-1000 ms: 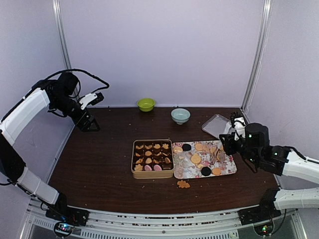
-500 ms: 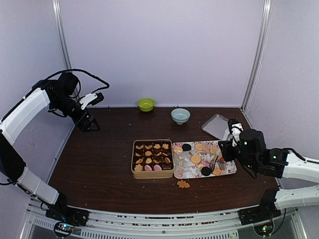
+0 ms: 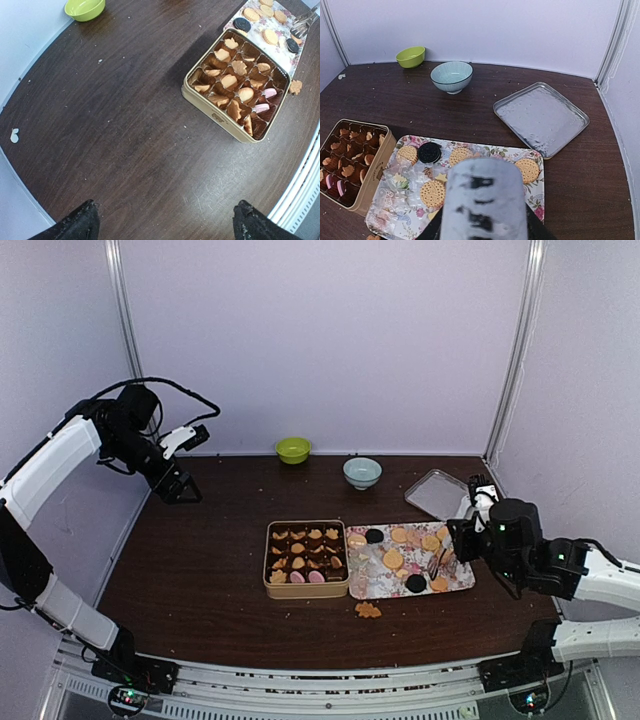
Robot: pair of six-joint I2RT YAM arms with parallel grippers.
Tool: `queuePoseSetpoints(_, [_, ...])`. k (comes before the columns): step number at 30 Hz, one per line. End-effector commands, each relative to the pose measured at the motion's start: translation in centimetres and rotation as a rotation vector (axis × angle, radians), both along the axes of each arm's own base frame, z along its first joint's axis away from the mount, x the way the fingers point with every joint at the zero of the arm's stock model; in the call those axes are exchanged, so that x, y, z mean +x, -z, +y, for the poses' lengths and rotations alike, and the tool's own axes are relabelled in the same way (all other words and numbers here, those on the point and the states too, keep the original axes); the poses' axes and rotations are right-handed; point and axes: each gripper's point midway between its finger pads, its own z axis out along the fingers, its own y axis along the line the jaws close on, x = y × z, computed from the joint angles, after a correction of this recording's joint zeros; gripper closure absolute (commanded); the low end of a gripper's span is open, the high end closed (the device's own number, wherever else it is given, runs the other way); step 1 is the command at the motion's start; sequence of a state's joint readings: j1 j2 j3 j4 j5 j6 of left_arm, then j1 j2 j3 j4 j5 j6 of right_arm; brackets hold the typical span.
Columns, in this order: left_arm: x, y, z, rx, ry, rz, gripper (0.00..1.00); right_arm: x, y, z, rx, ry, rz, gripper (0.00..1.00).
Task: Pack the cookies
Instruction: Pick up the fake cookies from the plate.
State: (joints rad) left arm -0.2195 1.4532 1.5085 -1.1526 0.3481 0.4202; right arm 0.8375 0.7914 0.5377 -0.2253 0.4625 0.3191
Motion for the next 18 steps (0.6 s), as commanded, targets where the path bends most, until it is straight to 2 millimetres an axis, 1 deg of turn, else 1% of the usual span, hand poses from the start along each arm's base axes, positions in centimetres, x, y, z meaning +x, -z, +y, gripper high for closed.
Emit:
queuePoseSetpoints(1, [0.6, -1.1, -0.2, -0.026, -0.005, -0.025, 0.04, 0.4, -1.6, -0.3, 0.019, 0.033, -0.035, 0.61])
queuePoseSetpoints(9, [0.4, -0.9, 0.0, -0.017, -0.004, -0.028, 0.04, 0.3, 1.4, -0.1, -0.007, 0.026, 0.022, 0.61])
queuePoseSetpoints(11, [0.4, -0.9, 0.0, -0.017, -0.004, -0.027, 0.04, 0.2, 1.8, 0.1, 0.004, 0.017, 0.031, 0.61])
queuePoseSetpoints(18, [0.4, -0.9, -0.1, -0.018, -0.004, -0.025, 0.04, -0.2, 2.0, 0.6, 0.037, -0.013, 0.043, 0.61])
